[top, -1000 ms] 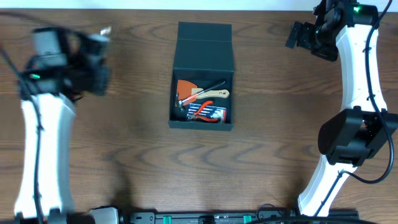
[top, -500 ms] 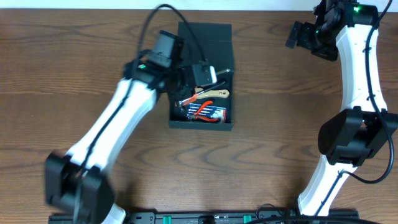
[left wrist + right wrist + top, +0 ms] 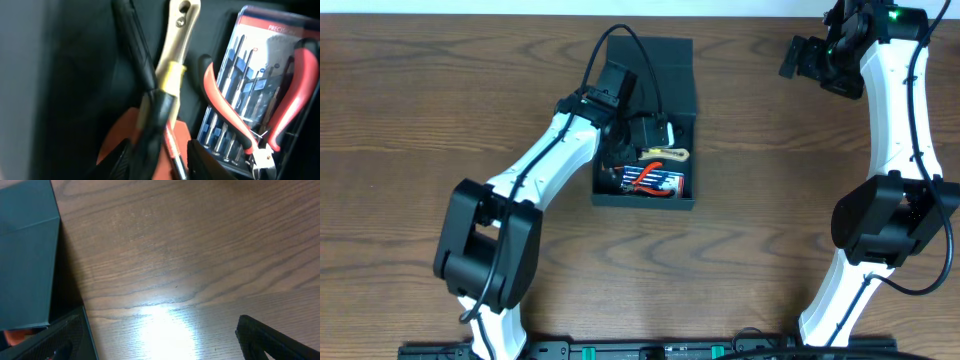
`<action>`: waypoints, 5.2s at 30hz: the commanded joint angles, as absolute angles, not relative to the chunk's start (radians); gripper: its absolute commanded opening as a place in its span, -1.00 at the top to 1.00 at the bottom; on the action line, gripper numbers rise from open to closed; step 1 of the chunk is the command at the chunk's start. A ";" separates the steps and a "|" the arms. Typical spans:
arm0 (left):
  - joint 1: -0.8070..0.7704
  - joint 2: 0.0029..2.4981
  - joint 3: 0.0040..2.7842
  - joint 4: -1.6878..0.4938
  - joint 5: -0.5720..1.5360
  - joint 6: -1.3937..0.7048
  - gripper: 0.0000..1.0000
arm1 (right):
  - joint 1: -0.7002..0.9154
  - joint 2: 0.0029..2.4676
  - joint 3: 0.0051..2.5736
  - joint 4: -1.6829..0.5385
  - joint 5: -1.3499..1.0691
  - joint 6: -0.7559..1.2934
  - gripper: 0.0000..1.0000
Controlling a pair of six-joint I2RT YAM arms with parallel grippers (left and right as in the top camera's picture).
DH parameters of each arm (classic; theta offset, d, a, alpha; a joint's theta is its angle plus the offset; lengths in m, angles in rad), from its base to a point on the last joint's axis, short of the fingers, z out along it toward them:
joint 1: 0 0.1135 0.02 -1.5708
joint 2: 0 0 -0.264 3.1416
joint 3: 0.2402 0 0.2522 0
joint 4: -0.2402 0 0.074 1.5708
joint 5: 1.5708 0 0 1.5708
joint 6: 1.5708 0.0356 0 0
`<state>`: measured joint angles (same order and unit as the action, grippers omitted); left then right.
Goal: Pack container
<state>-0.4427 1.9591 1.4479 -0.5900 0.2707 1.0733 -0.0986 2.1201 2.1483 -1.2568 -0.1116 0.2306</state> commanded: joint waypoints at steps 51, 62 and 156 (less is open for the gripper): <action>0.061 2.315 1.502 -0.026 0.805 -0.599 0.88 | 0.060 2.527 1.987 -0.621 -0.820 0.238 0.98; -0.022 2.372 1.502 0.041 0.874 -0.620 0.89 | 0.097 2.527 1.987 -0.550 -0.820 0.239 0.97; -0.311 2.021 1.526 -0.870 0.276 0.049 0.89 | 0.346 2.268 1.992 -1.294 -0.322 -0.069 0.97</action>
<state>-0.3099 1.9621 1.5368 -0.8654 0.2905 0.0303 0.3363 2.2250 1.9976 -1.2911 -0.3065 -0.0563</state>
